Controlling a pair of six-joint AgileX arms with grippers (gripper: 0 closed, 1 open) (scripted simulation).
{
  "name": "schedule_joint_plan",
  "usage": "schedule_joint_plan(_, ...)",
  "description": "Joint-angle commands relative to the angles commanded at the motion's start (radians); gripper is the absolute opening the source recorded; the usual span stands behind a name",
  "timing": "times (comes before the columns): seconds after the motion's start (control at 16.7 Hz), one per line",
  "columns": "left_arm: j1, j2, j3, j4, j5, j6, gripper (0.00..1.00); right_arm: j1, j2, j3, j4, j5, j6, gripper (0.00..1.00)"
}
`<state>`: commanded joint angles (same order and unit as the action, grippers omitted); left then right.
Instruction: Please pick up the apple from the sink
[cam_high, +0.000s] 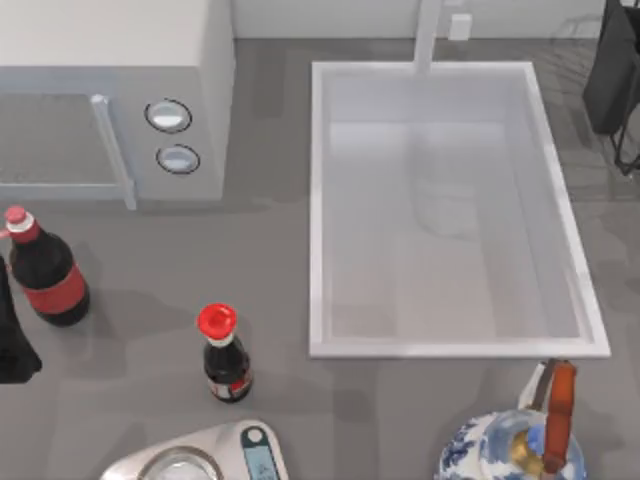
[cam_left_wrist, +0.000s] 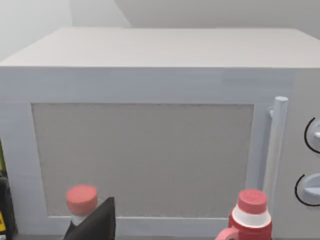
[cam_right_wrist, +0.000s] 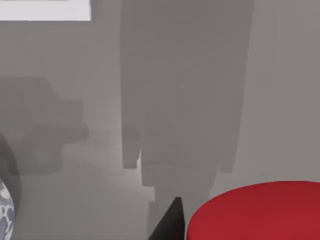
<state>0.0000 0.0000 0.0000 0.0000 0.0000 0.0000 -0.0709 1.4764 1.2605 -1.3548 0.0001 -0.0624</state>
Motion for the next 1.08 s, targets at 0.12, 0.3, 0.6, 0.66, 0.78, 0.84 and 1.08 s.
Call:
schedule_joint_plan(0.12,0.000,0.000,0.000,0.000,0.000,0.000,1.00,0.000,0.000,0.000,0.000,0.000,0.000,0.00)
schedule_joint_plan(0.3,0.000,0.000,0.000,0.000,0.000,0.000,1.00,0.004,0.007,-0.013,0.013,0.001,0.003,0.00)
schedule_joint_plan(0.6,0.000,0.000,0.000,0.000,0.000,0.000,1.00,0.005,0.042,-0.177,0.223,0.000,0.005,0.00)
schedule_joint_plan(0.66,0.000,0.000,0.000,0.000,0.000,0.000,1.00,0.005,0.051,-0.219,0.282,0.000,0.005,0.00)
schedule_joint_plan(0.78,0.000,0.000,0.000,0.000,0.000,0.000,1.00,0.005,0.068,-0.297,0.380,0.000,0.006,0.00)
schedule_joint_plan(0.84,0.000,0.000,0.000,0.000,0.000,0.000,1.00,0.006,0.076,-0.328,0.414,0.000,0.007,0.00)
schedule_joint_plan(1.08,0.000,0.000,0.000,0.000,0.000,0.000,1.00,0.006,0.087,-0.365,0.452,0.000,0.007,0.00)
